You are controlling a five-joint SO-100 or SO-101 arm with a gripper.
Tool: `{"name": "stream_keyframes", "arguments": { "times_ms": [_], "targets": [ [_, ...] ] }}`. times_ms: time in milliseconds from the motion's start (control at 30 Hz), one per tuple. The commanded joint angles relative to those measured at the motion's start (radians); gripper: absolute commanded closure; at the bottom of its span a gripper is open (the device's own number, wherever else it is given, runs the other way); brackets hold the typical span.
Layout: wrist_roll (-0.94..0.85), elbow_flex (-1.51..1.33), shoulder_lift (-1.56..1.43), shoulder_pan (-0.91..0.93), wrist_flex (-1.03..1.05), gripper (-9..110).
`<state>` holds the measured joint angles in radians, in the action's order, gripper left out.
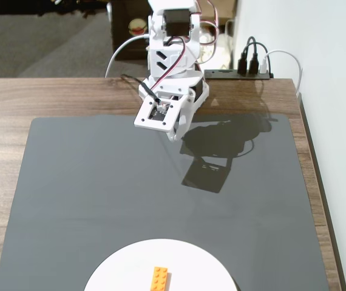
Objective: Grasp a lego block and put it on the plate.
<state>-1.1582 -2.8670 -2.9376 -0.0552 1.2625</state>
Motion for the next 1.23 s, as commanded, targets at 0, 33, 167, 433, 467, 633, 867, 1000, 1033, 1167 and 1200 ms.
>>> {"name": "stream_keyframes", "arguments": {
  "times_ms": [0,33,167,433,467,633,867,1000,1033,1167,1200],
  "targets": [
    [0.003,0.011,0.003,-0.005,-0.011,101],
    [0.003,0.011,0.0,-0.005,-0.011,101],
    [0.003,0.011,0.0,-0.006,-0.011,101],
    [0.032,0.012,0.014,-0.006,-0.02,101],
    [0.054,0.014,0.017,-0.005,-0.026,101],
    [0.224,0.015,-0.009,0.025,-0.061,101],
    [0.469,0.012,-0.048,0.034,-0.118,101],
    [0.617,-0.003,-0.086,0.018,-0.143,101],
    [0.661,-0.006,-0.097,0.012,-0.147,101],
    [0.834,-0.028,-0.17,-0.003,-0.156,101],
    [0.868,-0.035,-0.19,-0.005,-0.156,101]
  ]
}}
